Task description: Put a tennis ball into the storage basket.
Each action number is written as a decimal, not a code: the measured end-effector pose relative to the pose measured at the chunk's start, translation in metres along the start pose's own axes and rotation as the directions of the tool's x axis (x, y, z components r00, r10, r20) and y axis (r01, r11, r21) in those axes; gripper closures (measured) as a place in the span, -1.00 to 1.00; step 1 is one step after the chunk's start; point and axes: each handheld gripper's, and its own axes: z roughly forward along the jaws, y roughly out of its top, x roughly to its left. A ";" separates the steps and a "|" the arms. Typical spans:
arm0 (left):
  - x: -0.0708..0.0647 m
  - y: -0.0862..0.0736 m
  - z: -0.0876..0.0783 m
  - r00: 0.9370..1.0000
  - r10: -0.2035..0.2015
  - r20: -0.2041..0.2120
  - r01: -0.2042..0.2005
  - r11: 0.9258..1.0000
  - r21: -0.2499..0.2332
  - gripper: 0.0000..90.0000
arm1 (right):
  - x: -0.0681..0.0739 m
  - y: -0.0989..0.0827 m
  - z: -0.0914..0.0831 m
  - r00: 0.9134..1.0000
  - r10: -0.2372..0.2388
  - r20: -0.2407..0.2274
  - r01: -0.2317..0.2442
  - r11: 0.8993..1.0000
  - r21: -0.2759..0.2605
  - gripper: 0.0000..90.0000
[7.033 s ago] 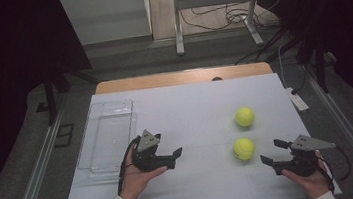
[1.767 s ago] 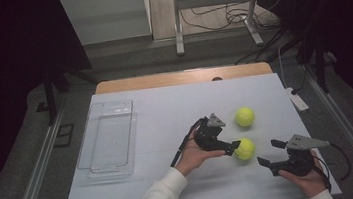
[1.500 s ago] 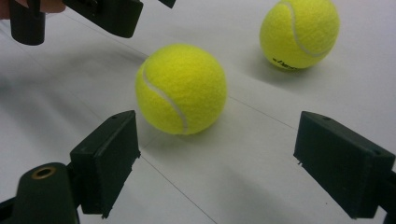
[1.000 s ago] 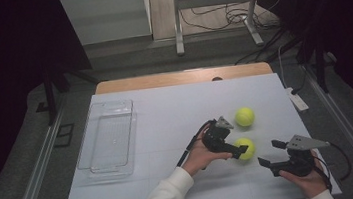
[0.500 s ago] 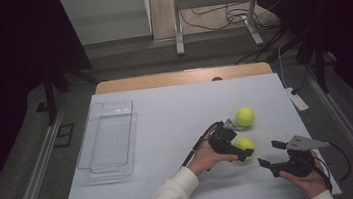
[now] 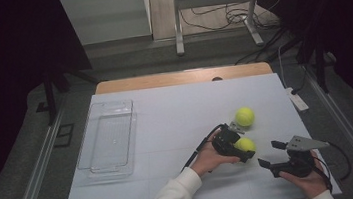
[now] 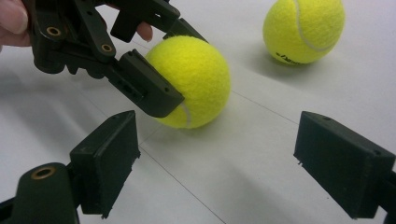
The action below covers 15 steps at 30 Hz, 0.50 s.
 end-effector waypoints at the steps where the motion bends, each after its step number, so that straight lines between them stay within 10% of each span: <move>1: -0.001 0.000 0.000 1.000 0.002 -0.003 -0.002 1.000 0.000 -0.43 | 0.000 0.000 0.000 1.000 -0.001 0.002 0.001 1.000 0.002 -0.69; 15: 0.001 0.002 -0.010 1.000 -0.002 -0.009 0.002 0.999 -0.035 -0.41 | 0.000 0.000 0.000 1.000 0.003 0.001 -0.003 1.000 -0.006 -0.69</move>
